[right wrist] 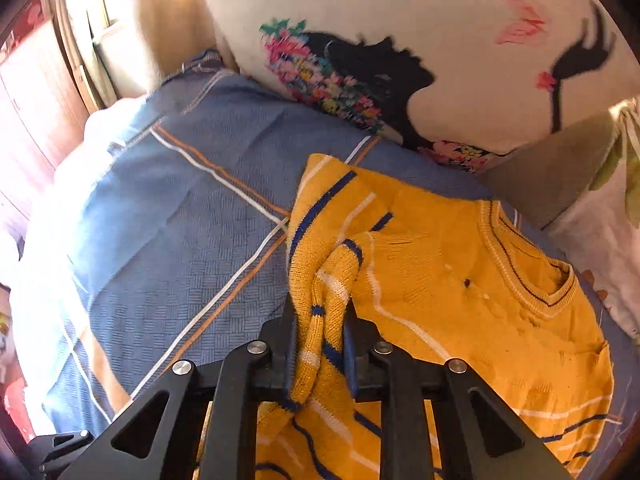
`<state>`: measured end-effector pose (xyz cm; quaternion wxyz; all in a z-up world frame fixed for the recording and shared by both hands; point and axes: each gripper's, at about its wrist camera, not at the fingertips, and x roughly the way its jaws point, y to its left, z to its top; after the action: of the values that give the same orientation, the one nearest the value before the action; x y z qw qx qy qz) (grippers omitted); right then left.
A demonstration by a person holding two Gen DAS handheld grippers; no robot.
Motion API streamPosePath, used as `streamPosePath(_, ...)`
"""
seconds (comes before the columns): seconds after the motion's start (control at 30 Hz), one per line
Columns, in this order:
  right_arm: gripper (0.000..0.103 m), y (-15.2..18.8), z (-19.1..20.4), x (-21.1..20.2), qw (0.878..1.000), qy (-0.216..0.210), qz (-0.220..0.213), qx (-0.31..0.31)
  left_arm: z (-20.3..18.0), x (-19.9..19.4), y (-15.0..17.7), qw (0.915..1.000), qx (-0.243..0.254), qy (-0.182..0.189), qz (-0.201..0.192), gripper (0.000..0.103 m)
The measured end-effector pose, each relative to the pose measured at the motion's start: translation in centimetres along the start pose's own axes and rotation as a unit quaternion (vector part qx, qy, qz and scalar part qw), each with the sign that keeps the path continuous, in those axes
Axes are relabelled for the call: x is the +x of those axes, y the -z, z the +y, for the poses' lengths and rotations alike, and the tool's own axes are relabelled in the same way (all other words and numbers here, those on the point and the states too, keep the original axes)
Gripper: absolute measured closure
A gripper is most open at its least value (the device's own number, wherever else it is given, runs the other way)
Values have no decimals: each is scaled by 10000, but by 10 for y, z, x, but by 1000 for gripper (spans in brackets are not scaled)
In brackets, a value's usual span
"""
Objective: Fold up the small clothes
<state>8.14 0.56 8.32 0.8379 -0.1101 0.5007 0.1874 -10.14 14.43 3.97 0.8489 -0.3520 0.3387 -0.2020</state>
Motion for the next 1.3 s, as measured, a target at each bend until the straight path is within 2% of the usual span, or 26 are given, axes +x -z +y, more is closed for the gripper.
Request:
streamPosePath(0.07, 84, 4, -24, -24, 9988, -267, -268, 320, -12, -12, 0, 9998, 122, -44, -137, 76)
streamPosePath(0.13, 84, 13, -52, -51, 9954, -420, -550, 657, -22, -17, 1, 9996, 211, -93, -187, 70)
streamPosePath(0.3, 84, 56, -141, -108, 9787, -552, -1098, 1642, -44, 3, 9, 9992, 352, -112, 141, 69)
streamPosePath(0.43, 84, 116, -217, -131, 9599, -497, -1223, 2473, -66, 34, 21, 9973, 544, -61, 494, 69)
streamPosePath(0.53, 84, 163, -263, -125, 9471, -528, -1006, 3002, -88, 59, 32, 9943, 735, -17, 771, 69)
streamPosePath(0.63, 84, 196, -284, -112, 9373, -687, -869, 3305, -110, 82, 40, 9902, 898, -42, 1065, 69)
streamPosePath(0.77, 84, 206, -285, -115, 9384, -739, -964, 3234, -134, 105, 50, 9848, 1170, -108, 1278, 69)
streamPosePath(0.87, 84, 199, -288, -114, 9438, -625, -952, 3103, -149, 127, 57, 9788, 1400, -137, 1489, 57)
streamPosePath(0.93, 84, 196, -286, -110, 9499, -432, -919, 2955, -155, 149, 66, 9685, 1652, -291, 1842, 52)
streamPosePath(0.97, 79, 193, -284, -108, 9534, -291, -882, 2870, -157, 158, 70, 9616, 1786, -486, 2027, 52)
streamPosePath(1.0, 71, 191, -284, -107, 9555, -164, -857, 2819, -158, 163, 72, 9561, 1897, -660, 2132, 52)
streamPosePath(1.07, 61, 194, -292, -112, 9545, -19, -838, 2862, -165, 158, 69, 9529, 2103, -649, 2085, 52)
streamPosePath(1.13, 53, 201, -302, -123, 9476, -40, -987, 3038, -171, 146, 56, 9561, 2255, -576, 1781, 51)
streamPosePath(1.17, 43, 205, -307, -128, 9445, -43, -1080, 3103, -171, 142, 48, 9591, 2263, -511, 1623, 50)
streamPosePath(1.2, 32, 208, -312, -132, 9420, -132, -1182, 3138, -169, 140, 39, 9619, 2231, -496, 1500, 42)
streamPosePath(1.23, 28, 210, -317, -132, 9396, -293, -1263, 3166, -166, 142, 30, 9651, 2152, -534, 1392, 32)
streamPosePath(1.3, 26, 212, -326, -126, 9311, -688, -1354, 3317, -155, 152, 15, 9721, 1929, -500, 1236, 25)
